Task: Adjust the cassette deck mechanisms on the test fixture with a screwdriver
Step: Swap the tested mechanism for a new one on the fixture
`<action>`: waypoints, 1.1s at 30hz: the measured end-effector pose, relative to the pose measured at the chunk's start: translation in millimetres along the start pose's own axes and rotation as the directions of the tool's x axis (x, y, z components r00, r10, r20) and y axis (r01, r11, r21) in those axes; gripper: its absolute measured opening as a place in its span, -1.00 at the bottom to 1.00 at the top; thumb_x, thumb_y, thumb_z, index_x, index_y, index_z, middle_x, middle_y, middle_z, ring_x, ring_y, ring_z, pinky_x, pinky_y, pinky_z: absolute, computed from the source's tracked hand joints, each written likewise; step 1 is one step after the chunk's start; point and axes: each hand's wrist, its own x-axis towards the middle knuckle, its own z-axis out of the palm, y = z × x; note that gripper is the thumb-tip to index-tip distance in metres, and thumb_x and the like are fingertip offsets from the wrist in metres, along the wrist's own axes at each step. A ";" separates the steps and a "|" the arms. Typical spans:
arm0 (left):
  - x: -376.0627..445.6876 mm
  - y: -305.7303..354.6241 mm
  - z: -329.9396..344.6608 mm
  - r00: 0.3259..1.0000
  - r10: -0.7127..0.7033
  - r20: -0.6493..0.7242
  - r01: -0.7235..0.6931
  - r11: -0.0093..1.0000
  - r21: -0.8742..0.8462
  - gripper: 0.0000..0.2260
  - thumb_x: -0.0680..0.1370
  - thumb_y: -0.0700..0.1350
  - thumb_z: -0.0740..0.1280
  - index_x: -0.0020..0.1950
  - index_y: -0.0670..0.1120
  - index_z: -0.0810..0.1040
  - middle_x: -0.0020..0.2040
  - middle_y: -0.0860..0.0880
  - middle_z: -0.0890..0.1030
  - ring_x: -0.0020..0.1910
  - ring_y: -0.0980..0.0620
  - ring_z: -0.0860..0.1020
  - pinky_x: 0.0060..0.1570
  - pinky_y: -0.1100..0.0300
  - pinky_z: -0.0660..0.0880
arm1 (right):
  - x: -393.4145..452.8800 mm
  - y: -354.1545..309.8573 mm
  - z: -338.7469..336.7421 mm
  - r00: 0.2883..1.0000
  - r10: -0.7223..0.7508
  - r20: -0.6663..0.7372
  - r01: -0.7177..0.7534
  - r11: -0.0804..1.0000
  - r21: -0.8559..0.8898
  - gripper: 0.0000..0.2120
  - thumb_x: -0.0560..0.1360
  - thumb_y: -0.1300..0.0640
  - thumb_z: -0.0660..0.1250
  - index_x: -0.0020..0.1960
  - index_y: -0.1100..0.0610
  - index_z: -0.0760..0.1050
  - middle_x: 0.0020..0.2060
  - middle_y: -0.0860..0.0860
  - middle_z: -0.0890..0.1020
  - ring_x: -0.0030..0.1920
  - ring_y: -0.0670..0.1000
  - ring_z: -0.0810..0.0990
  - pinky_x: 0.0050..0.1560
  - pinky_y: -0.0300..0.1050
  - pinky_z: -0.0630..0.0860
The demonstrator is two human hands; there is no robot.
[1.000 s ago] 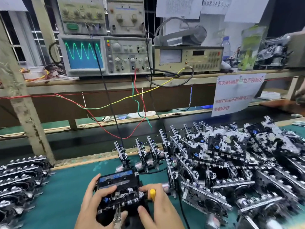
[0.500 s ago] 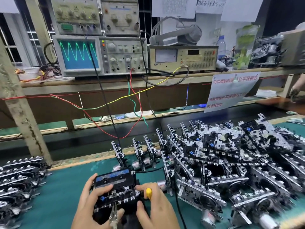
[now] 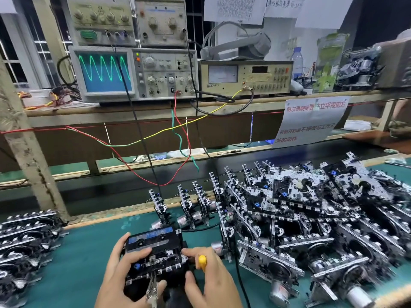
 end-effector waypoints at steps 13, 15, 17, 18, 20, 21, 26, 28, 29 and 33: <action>13.6 16.3 -50.0 0.922 -0.132 0.364 0.094 0.988 0.120 -0.52 0.32 0.27 0.37 0.24 0.48 0.43 0.54 0.43 0.03 0.49 0.37 0.19 0.36 0.18 0.25 | 0.5 -7.2 -54.5 0.994 0.028 -0.102 -0.033 0.998 -0.050 -0.90 0.57 0.06 0.37 -0.10 -0.01 0.48 -0.12 -0.13 0.54 -0.07 -0.13 0.51 -0.09 -0.29 0.37; 23.2 25.8 -56.0 0.911 -0.146 0.385 0.091 0.983 0.158 -0.59 0.34 0.33 0.24 0.19 0.45 0.46 0.58 0.33 0.04 0.51 0.26 0.21 0.36 0.12 0.26 | -5.0 -10.8 -62.3 0.983 0.074 -0.170 -0.065 0.996 0.057 -0.91 0.52 -0.02 0.40 -0.12 -0.06 0.52 -0.20 -0.10 0.60 -0.13 -0.12 0.56 -0.14 -0.35 0.40; 37.2 39.6 -53.0 0.912 -0.158 0.380 0.074 0.971 0.226 -0.61 0.35 0.41 0.18 0.11 0.33 0.51 0.60 0.25 0.09 0.53 0.22 0.17 0.36 0.08 0.25 | -7.8 -17.7 -65.7 0.969 0.128 -0.210 -0.085 0.976 0.202 -0.83 0.45 -0.16 0.37 -0.08 -0.08 0.55 -0.24 -0.08 0.64 -0.20 -0.11 0.61 -0.18 -0.37 0.45; 44.9 45.5 -49.6 0.906 -0.156 0.394 0.046 0.961 0.273 -0.58 0.36 0.45 0.18 0.09 0.28 0.51 0.60 0.21 0.13 0.55 0.20 0.14 0.42 0.03 0.23 | -7.8 -19.5 -63.3 0.965 0.159 -0.209 -0.095 0.954 0.283 -0.80 0.43 -0.17 0.37 -0.06 -0.08 0.55 -0.24 -0.07 0.66 -0.21 -0.11 0.63 -0.18 -0.36 0.48; 61.0 57.2 -39.1 0.871 -0.136 0.472 -0.061 0.924 0.378 -0.45 0.35 0.49 0.29 0.24 0.26 0.47 0.58 0.18 0.19 0.56 0.14 0.15 0.49 -0.09 0.19 | -5.7 -20.4 -60.6 0.957 0.199 -0.210 -0.098 0.905 0.413 -0.86 0.46 -0.05 0.42 -0.04 -0.03 0.58 -0.21 -0.02 0.68 -0.17 -0.04 0.66 -0.07 -0.21 0.56; 67.7 60.0 -33.5 0.840 -0.147 0.522 -0.102 0.903 0.417 -0.32 0.33 0.49 0.36 0.38 0.26 0.39 0.57 0.19 0.21 0.55 0.12 0.18 0.49 -0.13 0.21 | -4.0 -20.3 -58.2 0.955 0.207 -0.214 -0.095 0.893 0.441 -0.91 0.49 0.05 0.45 -0.03 0.00 0.58 -0.20 0.01 0.68 -0.15 0.01 0.67 -0.03 -0.13 0.57; 79.0 55.0 -15.0 0.775 -0.180 0.606 -0.271 0.771 0.576 -0.08 0.33 0.37 0.45 0.56 0.30 0.04 0.40 0.11 0.37 0.40 -0.01 0.32 0.30 -0.13 0.41 | 2.5 -21.7 -52.6 0.932 0.221 -0.287 -0.042 0.852 0.521 -0.88 0.46 0.09 0.48 -0.02 0.05 0.62 -0.13 0.04 0.70 -0.11 0.07 0.68 -0.01 -0.16 0.60; 80.0 52.5 -20.0 0.829 -0.111 0.548 -0.168 0.886 0.433 -0.16 0.31 0.35 0.44 0.51 0.38 0.12 0.38 0.17 0.40 0.40 0.10 0.36 0.33 -0.07 0.41 | 8.3 -30.1 -52.7 0.904 0.232 -0.359 0.023 0.812 0.583 -0.84 0.43 0.02 0.49 -0.02 0.03 0.62 -0.10 0.06 0.72 -0.10 0.07 0.70 0.00 -0.20 0.62; 78.6 52.5 -24.8 0.866 -0.090 0.492 -0.076 0.949 0.307 -0.18 0.29 0.37 0.44 0.48 0.40 0.17 0.37 0.25 0.42 0.38 0.20 0.39 0.35 0.02 0.42 | 11.9 -34.4 -53.4 0.885 0.243 -0.397 0.059 0.788 0.612 -0.83 0.43 0.00 0.49 -0.02 0.02 0.62 -0.09 0.07 0.72 -0.09 0.08 0.71 0.00 -0.20 0.62; 53.5 57.7 -38.4 0.923 -0.237 0.303 0.360 0.811 -0.461 -0.32 0.32 0.33 0.43 0.43 0.31 0.40 0.30 0.22 0.58 0.20 0.18 0.60 0.13 0.08 0.55 | 21.9 -59.8 -52.5 0.856 0.283 -0.433 0.171 0.636 0.752 -0.79 0.40 0.04 0.49 -0.02 0.07 0.57 -0.10 0.09 0.72 -0.08 0.11 0.72 0.03 -0.15 0.62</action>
